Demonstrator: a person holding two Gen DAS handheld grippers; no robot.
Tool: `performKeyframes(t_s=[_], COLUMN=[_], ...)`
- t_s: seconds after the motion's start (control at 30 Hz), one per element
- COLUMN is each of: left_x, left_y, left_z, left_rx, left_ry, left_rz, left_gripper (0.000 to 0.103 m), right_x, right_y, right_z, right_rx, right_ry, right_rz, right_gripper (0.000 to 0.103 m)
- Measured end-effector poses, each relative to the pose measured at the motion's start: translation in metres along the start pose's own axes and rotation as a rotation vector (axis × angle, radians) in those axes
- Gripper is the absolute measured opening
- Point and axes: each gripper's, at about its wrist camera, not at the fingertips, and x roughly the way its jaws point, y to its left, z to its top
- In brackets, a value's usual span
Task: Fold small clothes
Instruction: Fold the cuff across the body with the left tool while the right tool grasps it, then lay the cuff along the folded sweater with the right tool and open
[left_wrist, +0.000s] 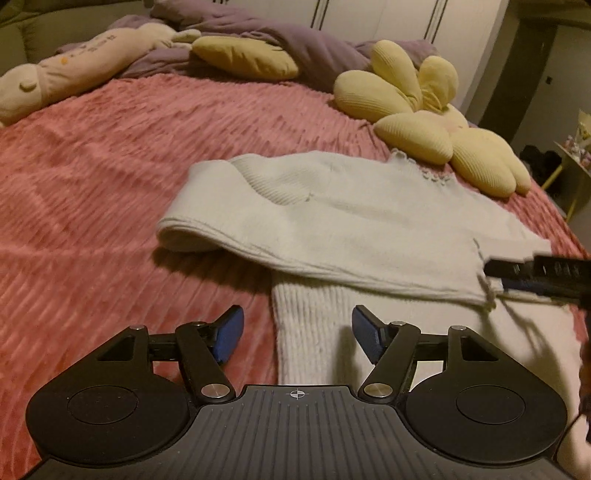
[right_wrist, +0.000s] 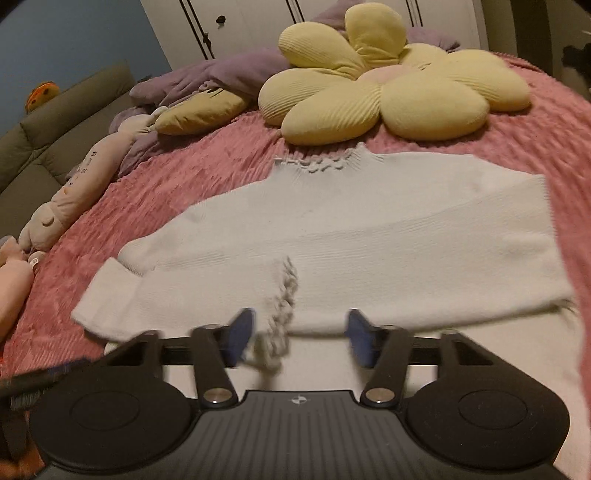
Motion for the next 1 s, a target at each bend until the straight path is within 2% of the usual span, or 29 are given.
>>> performKeyframes(t_s=[0.2, 0.23, 0.27, 0.3, 0.37, 0.47, 0.57, 0.6, 0.7, 0.83, 0.93, 1.0], left_x=[0.008, 0.008, 0.008, 0.008, 0.007, 0.012, 0.032, 0.041, 0.053, 0.057, 0.058, 0.058], left_y=[0.002, 0.001, 0.0, -0.001, -0.004, -0.005, -0.008, -0.01, -0.012, -0.009, -0.01, -0.01], left_z=[-0.004, -0.004, -0.002, -0.001, 0.005, 0.015, 0.026, 0.028, 0.035, 0.042, 0.045, 0.046], left_rx=[-0.015, -0.013, -0.006, 0.003, 0.027, 0.034, 0.017, 0.012, 0.02, 0.017, 0.021, 0.023], left_ry=[0.017, 0.016, 0.012, 0.005, -0.014, -0.032, 0.005, 0.033, 0.038, 0.04, 0.044, 0.042], left_rz=[0.003, 0.006, 0.012, 0.022, 0.067, 0.1, 0.098, 0.104, 0.107, 0.094, 0.091, 0.091], left_gripper=[0.073, 0.073, 0.073, 0.073, 0.073, 0.07, 0.056, 0.049, 0.045, 0.037, 0.037, 0.037], right_x=[0.022, 0.025, 0.026, 0.025, 0.017, -0.014, -0.031, -0.031, -0.026, -0.02, -0.013, -0.007], right_y=[0.006, 0.008, 0.01, 0.01, 0.012, 0.009, -0.018, -0.029, -0.059, -0.091, -0.1, -0.101], right_z=[-0.001, -0.001, -0.001, 0.001, 0.008, 0.018, 0.023, 0.024, 0.021, 0.015, 0.011, 0.012], right_rx=[0.007, -0.006, -0.015, -0.018, -0.044, -0.136, -0.113, -0.098, -0.029, 0.096, 0.147, 0.165], right_ry=[0.04, 0.042, 0.041, 0.044, 0.028, -0.121, -0.176, -0.168, -0.122, -0.074, -0.044, -0.021], right_rz=[0.058, 0.053, 0.054, 0.068, 0.065, -0.045, -0.144, -0.162, -0.184, -0.128, -0.084, -0.055], right_gripper=[0.047, 0.041, 0.019, 0.006, 0.005, 0.005, 0.005, 0.005, 0.005, 0.009, 0.019, 0.021])
